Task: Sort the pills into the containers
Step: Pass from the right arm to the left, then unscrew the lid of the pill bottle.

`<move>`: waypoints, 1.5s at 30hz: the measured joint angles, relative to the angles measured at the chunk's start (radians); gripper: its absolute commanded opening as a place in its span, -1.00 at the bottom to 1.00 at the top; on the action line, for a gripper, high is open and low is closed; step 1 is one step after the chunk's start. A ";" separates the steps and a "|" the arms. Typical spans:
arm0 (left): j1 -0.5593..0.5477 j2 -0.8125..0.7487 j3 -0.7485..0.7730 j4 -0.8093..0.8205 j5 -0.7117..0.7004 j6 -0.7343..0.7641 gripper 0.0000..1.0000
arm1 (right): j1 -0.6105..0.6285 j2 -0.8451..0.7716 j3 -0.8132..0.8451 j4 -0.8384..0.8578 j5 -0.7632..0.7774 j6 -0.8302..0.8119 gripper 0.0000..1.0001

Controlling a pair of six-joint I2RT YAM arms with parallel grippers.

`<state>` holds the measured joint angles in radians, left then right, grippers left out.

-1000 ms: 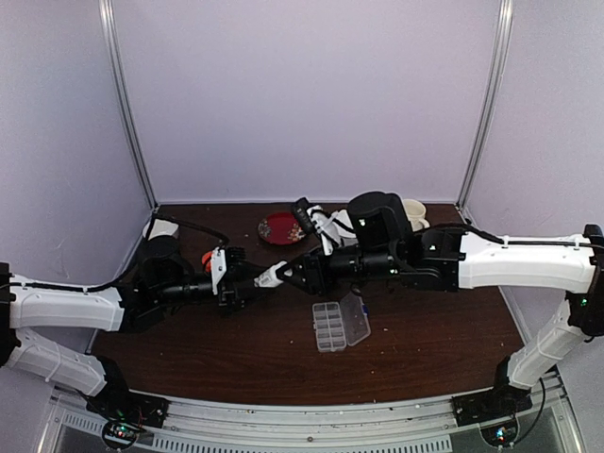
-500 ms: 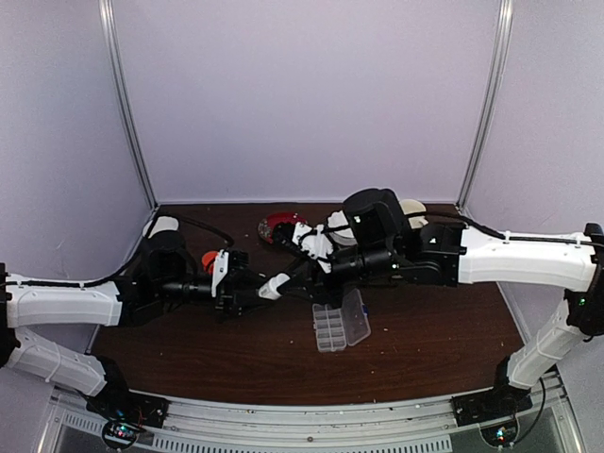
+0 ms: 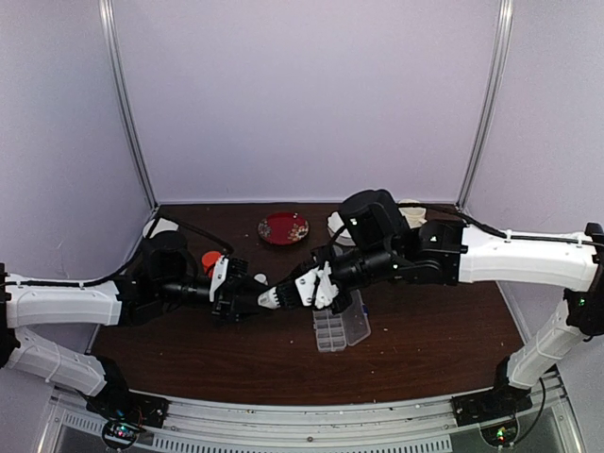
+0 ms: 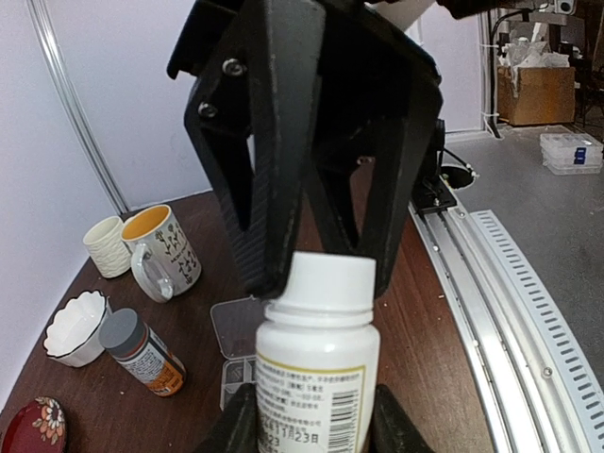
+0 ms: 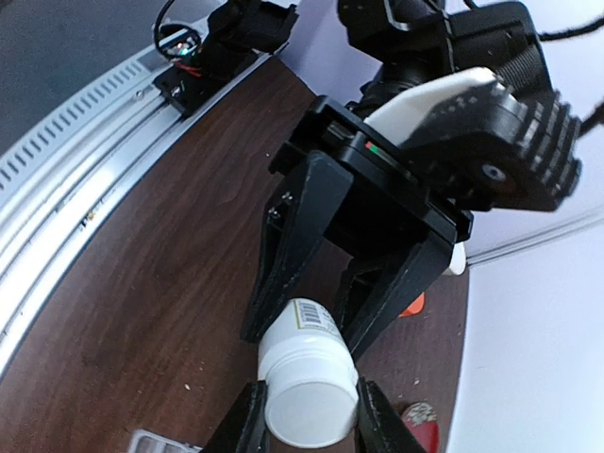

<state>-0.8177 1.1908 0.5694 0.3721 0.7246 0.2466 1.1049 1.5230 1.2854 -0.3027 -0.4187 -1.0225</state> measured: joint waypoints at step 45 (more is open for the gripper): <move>-0.022 -0.040 0.033 0.039 -0.269 0.107 -0.65 | 0.009 -0.037 0.117 -0.111 0.179 1.548 0.33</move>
<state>-0.8398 1.1503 0.6022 0.4114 0.4561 0.3534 1.1137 1.4864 1.4021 -0.4141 -0.2401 0.5259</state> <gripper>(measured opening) 0.337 0.673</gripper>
